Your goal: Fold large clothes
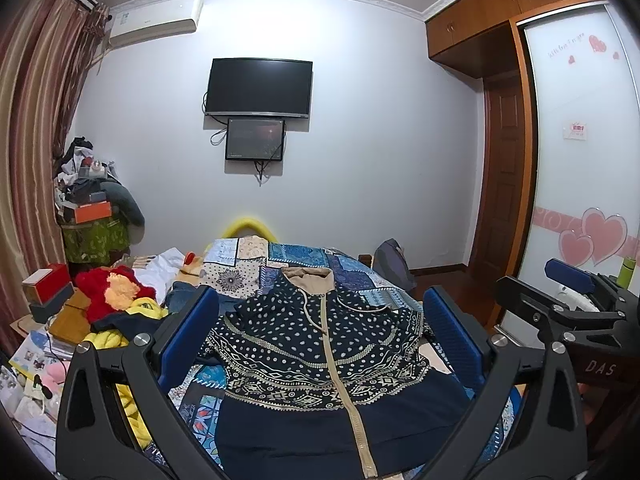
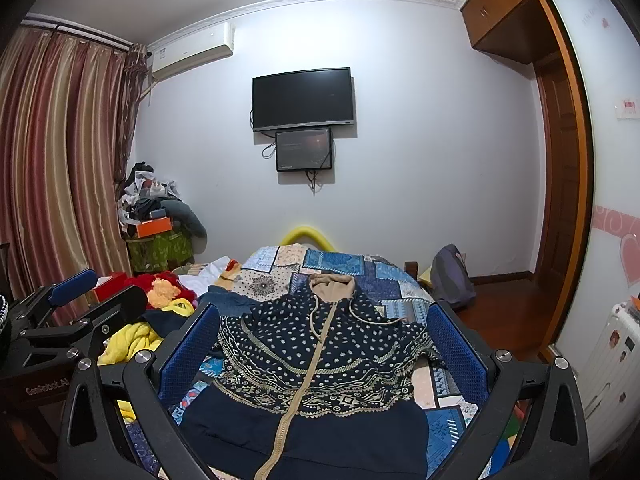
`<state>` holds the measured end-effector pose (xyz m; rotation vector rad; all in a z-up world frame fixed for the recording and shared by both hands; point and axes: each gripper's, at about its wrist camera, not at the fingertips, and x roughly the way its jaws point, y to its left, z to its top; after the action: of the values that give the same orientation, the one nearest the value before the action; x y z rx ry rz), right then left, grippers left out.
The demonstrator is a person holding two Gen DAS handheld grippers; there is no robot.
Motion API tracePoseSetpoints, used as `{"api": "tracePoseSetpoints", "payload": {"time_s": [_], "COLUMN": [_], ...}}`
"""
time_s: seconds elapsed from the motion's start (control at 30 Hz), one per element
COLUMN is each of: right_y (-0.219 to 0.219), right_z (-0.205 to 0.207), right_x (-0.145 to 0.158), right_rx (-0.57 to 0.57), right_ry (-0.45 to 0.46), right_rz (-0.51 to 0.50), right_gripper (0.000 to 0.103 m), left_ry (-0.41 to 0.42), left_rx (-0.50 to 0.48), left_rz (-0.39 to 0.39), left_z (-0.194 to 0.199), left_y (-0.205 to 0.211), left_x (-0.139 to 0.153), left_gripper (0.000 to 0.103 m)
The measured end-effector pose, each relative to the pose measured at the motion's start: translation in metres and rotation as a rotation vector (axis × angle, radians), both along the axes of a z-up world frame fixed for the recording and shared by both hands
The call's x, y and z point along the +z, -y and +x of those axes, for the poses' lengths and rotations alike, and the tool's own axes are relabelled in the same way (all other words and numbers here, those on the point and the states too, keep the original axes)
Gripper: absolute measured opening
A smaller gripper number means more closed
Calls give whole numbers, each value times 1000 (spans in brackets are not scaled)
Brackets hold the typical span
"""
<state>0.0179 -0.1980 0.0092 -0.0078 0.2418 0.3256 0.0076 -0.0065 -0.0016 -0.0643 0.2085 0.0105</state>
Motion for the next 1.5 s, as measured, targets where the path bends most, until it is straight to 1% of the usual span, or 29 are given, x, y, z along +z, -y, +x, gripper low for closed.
{"api": "tracePoseSetpoints", "payload": {"time_s": [0.6, 0.97, 1.13, 1.23, 1.37, 1.4, 1.47, 1.5], "right_y": [3, 3, -1, -7, -16, -19, -25, -29], "right_z": [-1, 5, 14, 24, 47, 54, 69, 77], "right_x": [2, -2, -3, -5, -8, -10, -14, -18], "right_rx": [-3, -27, -33, -36, -35, -34, -32, -32], "right_ry": [-2, -18, -39, -52, -77, -84, -103, -113], "right_rz": [4, 13, 15, 10, -2, -4, -9, -12], "right_gripper": [103, 103, 103, 103, 103, 103, 103, 103], "left_ry": [-7, -24, -32, -30, -17, -18, -25, -43], "left_rx": [-6, -12, -9, 4, 64, 103, 136, 161], "left_rz": [-1, -16, -35, -31, -29, -29, -29, -29], "left_z": [2, 16, 28, 38, 59, 69, 82, 94], "left_y": [0, -6, -17, -29, -59, -74, -94, -111], "left_x": [-1, -3, -5, -4, 1, 2, 1, -1], "left_gripper": [103, 103, 103, 103, 103, 103, 103, 103]}}
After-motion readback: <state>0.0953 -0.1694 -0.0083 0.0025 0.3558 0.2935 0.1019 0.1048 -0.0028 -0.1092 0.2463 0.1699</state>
